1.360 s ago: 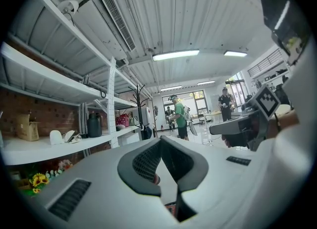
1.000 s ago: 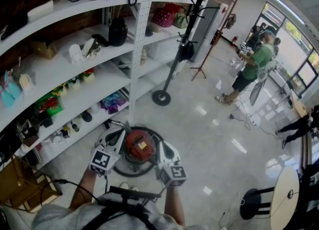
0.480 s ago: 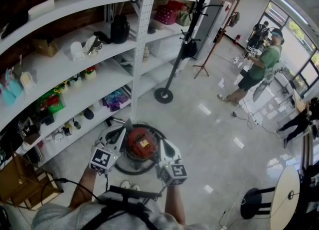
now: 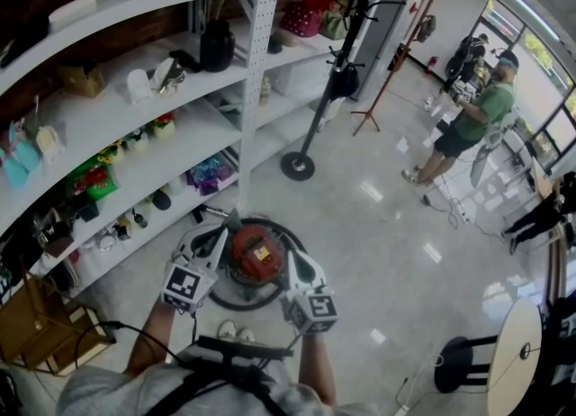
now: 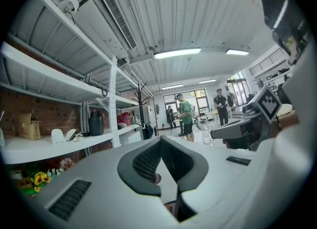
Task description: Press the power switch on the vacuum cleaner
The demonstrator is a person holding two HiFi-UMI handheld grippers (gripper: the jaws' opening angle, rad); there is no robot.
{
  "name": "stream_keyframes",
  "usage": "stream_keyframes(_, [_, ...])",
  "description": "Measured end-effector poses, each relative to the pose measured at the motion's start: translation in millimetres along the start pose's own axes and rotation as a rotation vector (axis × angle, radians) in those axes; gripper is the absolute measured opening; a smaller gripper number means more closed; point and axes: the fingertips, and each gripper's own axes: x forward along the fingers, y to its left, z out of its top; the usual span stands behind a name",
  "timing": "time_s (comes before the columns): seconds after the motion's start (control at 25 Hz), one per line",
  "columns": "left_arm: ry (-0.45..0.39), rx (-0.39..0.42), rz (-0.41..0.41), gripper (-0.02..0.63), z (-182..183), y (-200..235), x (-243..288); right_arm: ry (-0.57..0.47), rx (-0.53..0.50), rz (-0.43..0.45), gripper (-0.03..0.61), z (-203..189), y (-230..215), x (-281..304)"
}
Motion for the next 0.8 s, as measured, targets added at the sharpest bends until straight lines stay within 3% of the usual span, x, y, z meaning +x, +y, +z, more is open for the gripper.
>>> stream_keyframes(0.8, [0.012, 0.004, 0.011, 0.006, -3.3, -7.1, -8.2, -0.005, 0.004, 0.007, 0.012, -3.7, 1.5, -8.3])
